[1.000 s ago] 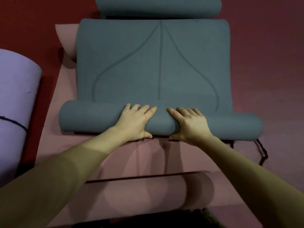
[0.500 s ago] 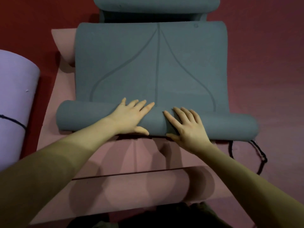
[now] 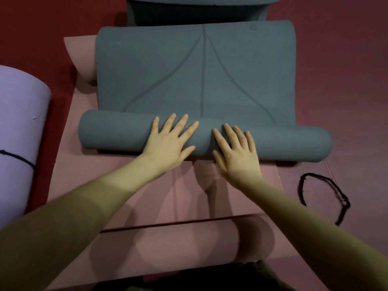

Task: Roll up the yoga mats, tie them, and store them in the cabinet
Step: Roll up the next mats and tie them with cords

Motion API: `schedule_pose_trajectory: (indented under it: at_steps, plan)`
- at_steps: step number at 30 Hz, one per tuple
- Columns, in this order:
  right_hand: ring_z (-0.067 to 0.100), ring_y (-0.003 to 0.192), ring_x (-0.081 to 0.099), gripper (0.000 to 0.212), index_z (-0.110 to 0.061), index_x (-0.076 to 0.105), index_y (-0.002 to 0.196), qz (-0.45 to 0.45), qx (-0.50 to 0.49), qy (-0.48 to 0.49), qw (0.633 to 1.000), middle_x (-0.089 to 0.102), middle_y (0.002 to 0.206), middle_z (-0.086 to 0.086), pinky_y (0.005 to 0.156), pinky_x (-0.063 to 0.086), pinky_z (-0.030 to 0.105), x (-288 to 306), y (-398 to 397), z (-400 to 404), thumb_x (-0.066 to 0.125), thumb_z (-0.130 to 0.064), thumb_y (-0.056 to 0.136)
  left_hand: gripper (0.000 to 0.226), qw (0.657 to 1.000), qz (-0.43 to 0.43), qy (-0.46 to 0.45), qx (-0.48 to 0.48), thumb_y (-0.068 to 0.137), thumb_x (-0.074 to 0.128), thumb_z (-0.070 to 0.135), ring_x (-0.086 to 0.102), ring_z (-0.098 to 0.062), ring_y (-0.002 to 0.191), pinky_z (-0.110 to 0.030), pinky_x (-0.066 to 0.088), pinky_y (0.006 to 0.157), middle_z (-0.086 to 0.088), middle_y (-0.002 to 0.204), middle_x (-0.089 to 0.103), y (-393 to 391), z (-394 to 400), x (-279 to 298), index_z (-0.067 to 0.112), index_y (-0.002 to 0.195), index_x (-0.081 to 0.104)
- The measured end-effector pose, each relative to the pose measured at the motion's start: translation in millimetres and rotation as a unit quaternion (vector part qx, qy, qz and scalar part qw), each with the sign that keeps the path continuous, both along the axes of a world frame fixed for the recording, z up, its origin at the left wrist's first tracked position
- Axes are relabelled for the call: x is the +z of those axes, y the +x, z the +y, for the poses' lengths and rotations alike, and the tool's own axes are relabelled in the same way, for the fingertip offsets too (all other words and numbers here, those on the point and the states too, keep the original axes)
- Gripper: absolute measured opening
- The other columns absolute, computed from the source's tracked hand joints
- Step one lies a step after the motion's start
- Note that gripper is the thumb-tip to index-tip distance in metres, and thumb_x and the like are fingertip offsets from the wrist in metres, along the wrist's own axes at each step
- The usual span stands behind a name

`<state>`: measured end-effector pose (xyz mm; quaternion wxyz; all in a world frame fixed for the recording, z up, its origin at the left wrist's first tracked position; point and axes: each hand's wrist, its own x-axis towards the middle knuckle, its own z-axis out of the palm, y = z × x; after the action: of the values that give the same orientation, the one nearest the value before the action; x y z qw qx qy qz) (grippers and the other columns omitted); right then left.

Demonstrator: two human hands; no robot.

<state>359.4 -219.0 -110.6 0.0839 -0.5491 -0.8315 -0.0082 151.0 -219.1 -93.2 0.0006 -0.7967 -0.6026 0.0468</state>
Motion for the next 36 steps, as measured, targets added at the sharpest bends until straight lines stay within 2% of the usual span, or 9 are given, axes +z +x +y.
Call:
schedule_pose_trajectory:
  at_steps: [4,9,13,16,22,28,31,33,36]
  plan:
    - [0.038,0.139,0.031,0.064,-0.02,0.038,0.145,-0.053,-0.021,-0.05,0.997,0.035,0.152,0.014,0.098,0.021,0.075,-3.4,-2.1,-3.3,0.036,-0.048,0.088,0.067,0.999,-0.005,-0.05,0.008,0.096,0.021,0.058,0.009,-0.027,0.146,-0.052,0.008,0.116,-0.002,0.16,0.009,-1.4,36.5,10.9,0.028,0.152,0.002]
    - [0.037,0.144,0.02,0.078,-0.021,0.027,0.15,-0.055,-0.015,-0.08,0.995,0.026,0.156,0.013,0.105,0.01,0.072,10.1,-9.8,44.4,0.043,-0.062,0.085,0.067,1.0,0.019,0.017,0.001,0.097,0.025,0.054,0.014,-0.028,0.145,-0.051,0.011,0.114,-0.006,0.159,0.014,-2.1,31.5,13.2,0.021,0.152,0.012]
    - [0.033,0.147,0.005,0.091,-0.024,0.012,0.153,-0.062,-0.021,-0.097,0.993,0.013,0.16,0.01,0.109,0.0,0.069,18.6,-16.1,74.8,0.048,-0.069,0.083,0.078,1.0,0.011,-0.014,0.026,0.092,0.03,0.061,0.003,-0.031,0.146,-0.057,0.009,0.113,-0.003,0.161,0.001,-8.0,38.6,8.2,0.022,0.153,0.0]
    - [0.039,0.144,0.017,0.085,-0.015,0.024,0.151,-0.053,-0.014,-0.059,0.997,0.023,0.156,0.014,0.106,0.011,0.071,14.8,-16.5,74.5,0.058,-0.056,0.084,0.089,0.999,0.004,-0.03,0.015,0.087,0.035,0.068,0.001,-0.03,0.146,-0.059,0.009,0.113,-0.002,0.161,-0.001,-14.1,65.1,8.9,0.022,0.152,-0.004]
    - [0.045,0.126,0.045,0.099,-0.008,0.045,0.14,-0.083,0.023,0.019,0.996,0.048,0.139,0.022,0.098,0.03,0.069,1.8,-10.5,95.1,0.084,-0.044,0.057,0.119,0.996,0.049,-0.07,-0.018,0.07,0.058,0.075,0.005,-0.03,0.146,-0.056,0.009,0.115,-0.004,0.16,-0.001,-24.6,108.3,13.9,0.02,0.151,-0.011]
    - [0.034,0.139,0.027,0.113,-0.029,0.014,0.152,-0.111,0.021,-0.081,0.99,0.029,0.153,0.008,0.109,0.02,0.059,22.7,-14.7,145.9,0.072,-0.066,0.063,0.133,0.995,0.078,-0.061,0.009,0.058,0.061,0.082,0.007,-0.038,0.144,-0.063,0.011,0.11,-0.007,0.16,-0.001,-34.8,124.7,13.8,0.023,0.15,-0.014]
    - [0.034,0.141,0.019,0.124,-0.031,-0.001,0.152,-0.152,0.016,-0.096,0.984,0.019,0.155,0.009,0.108,0.015,0.063,22.6,-16.0,147.2,0.073,-0.069,0.06,0.129,0.995,0.078,-0.057,0.014,0.058,0.068,0.075,0.019,-0.036,0.141,-0.063,0.016,0.11,-0.007,0.157,0.013,-33.3,127.2,13.0,0.022,0.151,-0.005]
    - [0.035,0.138,0.024,0.122,-0.028,0.005,0.153,-0.161,0.02,-0.079,0.984,0.025,0.153,0.011,0.107,0.019,0.063,18.9,-15.5,142.5,0.077,-0.063,0.06,0.122,0.996,0.078,-0.041,0.005,0.061,0.068,0.073,0.029,-0.034,0.134,-0.06,0.023,0.108,-0.007,0.151,0.025,-33.6,125.8,12.3,0.023,0.151,0.002]
    - [0.038,0.117,0.049,0.114,-0.021,0.036,0.145,-0.123,0.049,-0.017,0.991,0.051,0.132,0.016,0.096,0.034,0.06,15.9,-9.2,139.0,0.087,-0.053,0.048,0.115,0.997,0.074,-0.017,-0.008,0.063,0.064,0.074,0.036,-0.032,0.128,-0.054,0.029,0.105,-0.005,0.145,0.033,-33.6,118.4,11.5,0.028,0.151,0.005]
